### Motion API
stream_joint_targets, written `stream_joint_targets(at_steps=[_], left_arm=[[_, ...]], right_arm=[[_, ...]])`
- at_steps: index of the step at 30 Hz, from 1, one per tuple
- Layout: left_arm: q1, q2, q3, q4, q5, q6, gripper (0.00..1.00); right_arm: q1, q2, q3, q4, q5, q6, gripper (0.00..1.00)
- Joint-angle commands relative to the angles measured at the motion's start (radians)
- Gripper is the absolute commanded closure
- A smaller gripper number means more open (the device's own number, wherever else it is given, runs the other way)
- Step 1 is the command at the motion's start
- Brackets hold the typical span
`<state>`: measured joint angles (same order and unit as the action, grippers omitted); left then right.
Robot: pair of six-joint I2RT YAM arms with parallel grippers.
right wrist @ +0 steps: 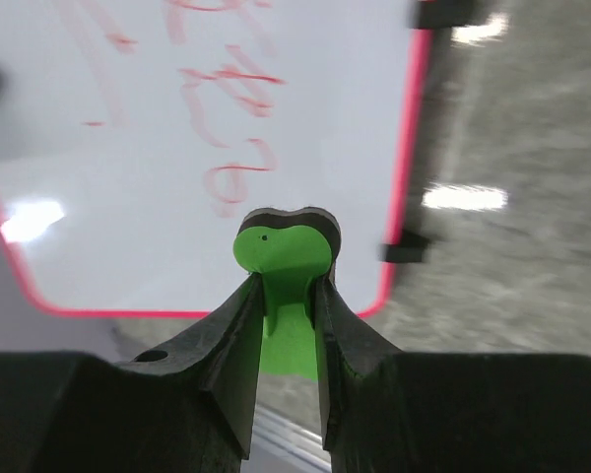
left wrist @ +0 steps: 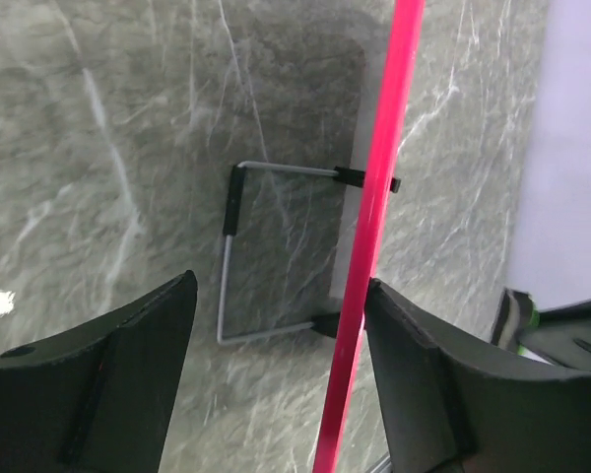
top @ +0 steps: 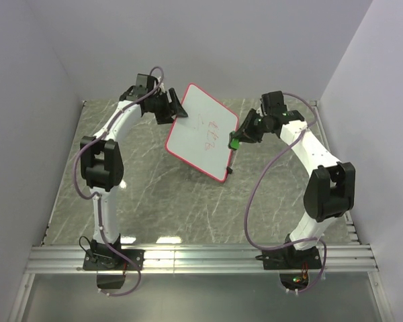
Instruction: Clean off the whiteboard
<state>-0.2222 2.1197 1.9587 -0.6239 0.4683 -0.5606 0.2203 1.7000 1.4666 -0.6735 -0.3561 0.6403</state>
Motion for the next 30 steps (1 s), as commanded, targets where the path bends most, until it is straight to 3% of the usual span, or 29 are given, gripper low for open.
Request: stream_joint_targets(at_steps=[1, 2, 8, 9, 12, 15, 23, 26, 30], left_arm=[[-0.006, 0.025, 0.045, 0.105, 0.104, -0.038, 0.26], [-0.014, 0.045, 0.054, 0.102, 0.113, -0.035, 0.26], [-0.029, 0.04, 0.008, 0.13, 0.148, -0.029, 0.57], [-0.032, 0.033, -0.015, 0.128, 0.144, -0.013, 0.76], [-0.042, 0.003, -0.06, 0.112, 0.116, 0.017, 1.0], [-0.045, -0.013, -0.093, 0.107, 0.116, 0.033, 1.0], [-0.049, -0.021, -0.087, 0.061, 0.115, 0.056, 1.0], [-0.051, -0.021, -0.086, 0.055, 0.119, 0.059, 1.0], [-0.051, -0.018, -0.078, 0.05, 0.119, 0.064, 1.0]], right_arm=[[0.014, -0.019, 0.047, 0.169, -0.188, 0.09, 1.0], [0.016, -0.01, 0.057, 0.186, -0.199, 0.119, 1.0], [0.066, 0.13, 0.199, 0.313, -0.264, 0.177, 1.0], [0.076, 0.183, 0.269, 0.301, -0.264, 0.176, 1.0], [0.122, 0.294, 0.429, 0.229, -0.244, 0.165, 1.0], [0.165, 0.361, 0.518, 0.192, -0.212, 0.165, 1.0], [0.214, 0.438, 0.538, 0.174, -0.123, 0.179, 1.0], [0.218, 0.483, 0.596, 0.044, 0.007, 0.156, 1.0], [0.226, 0.466, 0.546, 0.006, 0.098, 0.137, 1.0]])
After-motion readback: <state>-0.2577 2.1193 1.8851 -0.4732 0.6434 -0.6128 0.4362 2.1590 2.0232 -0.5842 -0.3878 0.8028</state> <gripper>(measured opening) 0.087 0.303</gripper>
